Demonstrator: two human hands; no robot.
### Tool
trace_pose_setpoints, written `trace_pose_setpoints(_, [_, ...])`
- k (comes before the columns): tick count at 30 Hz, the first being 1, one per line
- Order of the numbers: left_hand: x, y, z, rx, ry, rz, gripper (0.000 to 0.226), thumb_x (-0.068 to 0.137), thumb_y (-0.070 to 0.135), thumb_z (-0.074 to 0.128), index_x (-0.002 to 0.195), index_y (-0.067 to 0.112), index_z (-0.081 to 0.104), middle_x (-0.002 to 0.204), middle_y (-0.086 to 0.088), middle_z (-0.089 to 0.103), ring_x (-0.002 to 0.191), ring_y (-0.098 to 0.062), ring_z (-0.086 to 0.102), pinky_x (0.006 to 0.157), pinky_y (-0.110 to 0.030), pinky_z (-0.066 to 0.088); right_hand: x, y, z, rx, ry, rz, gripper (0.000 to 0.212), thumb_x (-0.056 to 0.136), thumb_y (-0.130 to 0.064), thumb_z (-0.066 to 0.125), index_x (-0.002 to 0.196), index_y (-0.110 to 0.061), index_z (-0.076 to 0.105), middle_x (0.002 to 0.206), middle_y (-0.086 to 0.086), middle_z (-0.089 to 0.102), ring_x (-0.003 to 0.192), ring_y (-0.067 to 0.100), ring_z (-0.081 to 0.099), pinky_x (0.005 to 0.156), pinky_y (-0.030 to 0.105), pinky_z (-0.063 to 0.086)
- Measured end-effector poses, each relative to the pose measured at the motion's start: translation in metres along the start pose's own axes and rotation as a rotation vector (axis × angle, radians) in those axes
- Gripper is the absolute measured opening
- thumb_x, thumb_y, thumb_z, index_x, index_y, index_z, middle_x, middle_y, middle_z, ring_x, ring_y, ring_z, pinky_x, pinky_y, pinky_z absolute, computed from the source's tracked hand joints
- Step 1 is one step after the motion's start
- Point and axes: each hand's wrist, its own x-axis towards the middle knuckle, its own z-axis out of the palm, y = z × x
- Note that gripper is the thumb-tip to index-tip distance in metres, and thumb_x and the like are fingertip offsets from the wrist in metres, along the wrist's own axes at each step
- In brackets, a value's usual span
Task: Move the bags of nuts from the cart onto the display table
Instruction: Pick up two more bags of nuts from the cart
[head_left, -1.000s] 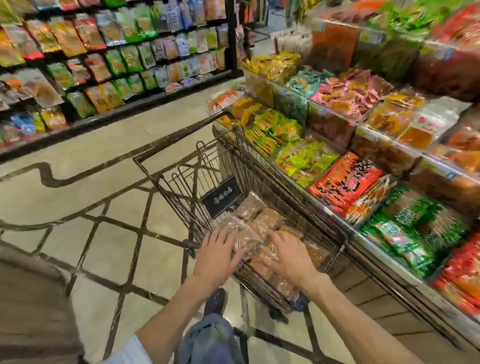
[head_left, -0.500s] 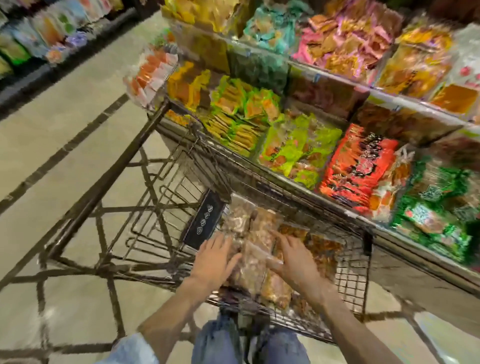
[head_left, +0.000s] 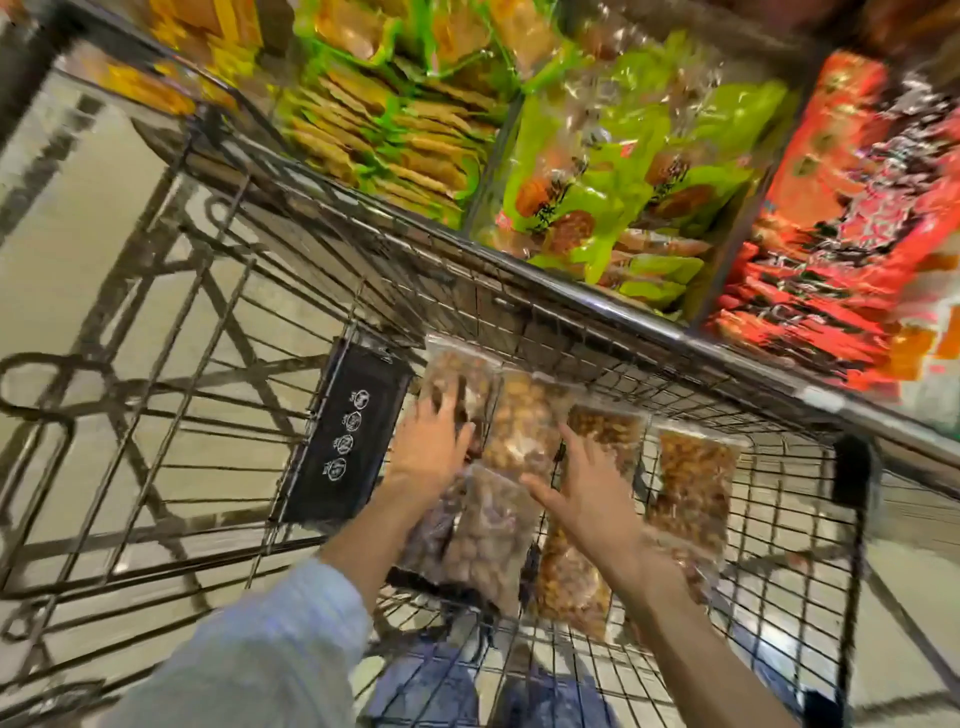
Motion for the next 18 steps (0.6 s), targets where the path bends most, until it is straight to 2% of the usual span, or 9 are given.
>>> trace_pose_setpoints(3, [0.031, 0.004, 0.011, -0.062, 0.069, -0.105, 0.072, 0.109, 0.05, 0.042, 0.163, 0.007, 0.022, 0.163, -0.026, 0.031, 0.15, -0.041, 0.034, 0.12, -0.049, 0.034, 0.019, 0.011, 0.016, 0.011, 0.004, 0.038, 0.089, 0.094, -0.068, 0.057, 0.163, -0.021, 0.025, 0.16, 0.007, 0.044, 0.146, 0.027, 0.043, 0.12, 0.044, 0.039])
trace_pose_setpoints(5, [0.046, 0.008, 0.016, -0.116, 0.09, -0.184, 0.077, 0.109, 0.048, 0.044, 0.163, 0.0, 0.017, 0.164, -0.027, 0.032, 0.152, -0.039, 0.032, 0.122, -0.046, 0.031, 0.03, 0.016, 0.023, 0.031, 0.011, 0.075, 0.085, 0.094, -0.067, 0.059, 0.159, -0.021, 0.031, 0.154, 0.006, 0.048, 0.14, 0.026, 0.048, 0.117, 0.044, 0.043])
trace_pose_setpoints(10, [0.06, 0.016, 0.02, -0.29, 0.183, -0.334, 0.086, 0.102, 0.042, 0.063, 0.162, -0.002, 0.018, 0.162, -0.022, 0.037, 0.15, -0.035, 0.039, 0.118, -0.042, 0.037, 0.04, 0.024, 0.037, 0.065, 0.008, 0.132, 0.08, 0.094, -0.066, 0.059, 0.154, -0.018, 0.036, 0.147, 0.01, 0.053, 0.133, 0.029, 0.052, 0.112, 0.049, 0.048])
trace_pose_setpoints(12, [0.064, 0.017, 0.022, -0.297, 0.161, -0.36, 0.087, 0.097, 0.042, 0.071, 0.158, -0.002, 0.026, 0.158, -0.022, 0.043, 0.147, -0.034, 0.044, 0.117, -0.041, 0.038, 0.039, 0.024, 0.036, 0.084, 0.003, 0.151, 0.08, 0.094, -0.066, 0.058, 0.153, -0.016, 0.037, 0.146, 0.011, 0.053, 0.133, 0.028, 0.051, 0.112, 0.047, 0.047])
trace_pose_setpoints(15, [0.068, 0.014, 0.024, -0.412, 0.136, -0.418, 0.075, 0.087, 0.04, 0.083, 0.141, 0.001, 0.047, 0.14, -0.021, 0.061, 0.131, -0.037, 0.058, 0.106, -0.043, 0.048, 0.038, 0.023, 0.033, 0.103, -0.009, 0.173, 0.081, 0.095, -0.065, 0.058, 0.155, -0.014, 0.036, 0.148, 0.011, 0.052, 0.135, 0.027, 0.05, 0.114, 0.045, 0.045])
trace_pose_setpoints(18, [0.067, 0.011, 0.024, -0.477, 0.153, -0.391, 0.074, 0.078, 0.036, 0.09, 0.132, 0.0, 0.055, 0.133, -0.021, 0.064, 0.126, -0.039, 0.06, 0.104, -0.043, 0.049, 0.038, 0.024, 0.029, 0.114, -0.025, 0.175, 0.078, 0.097, -0.063, 0.059, 0.153, -0.013, 0.038, 0.144, 0.012, 0.055, 0.132, 0.028, 0.052, 0.112, 0.044, 0.047])
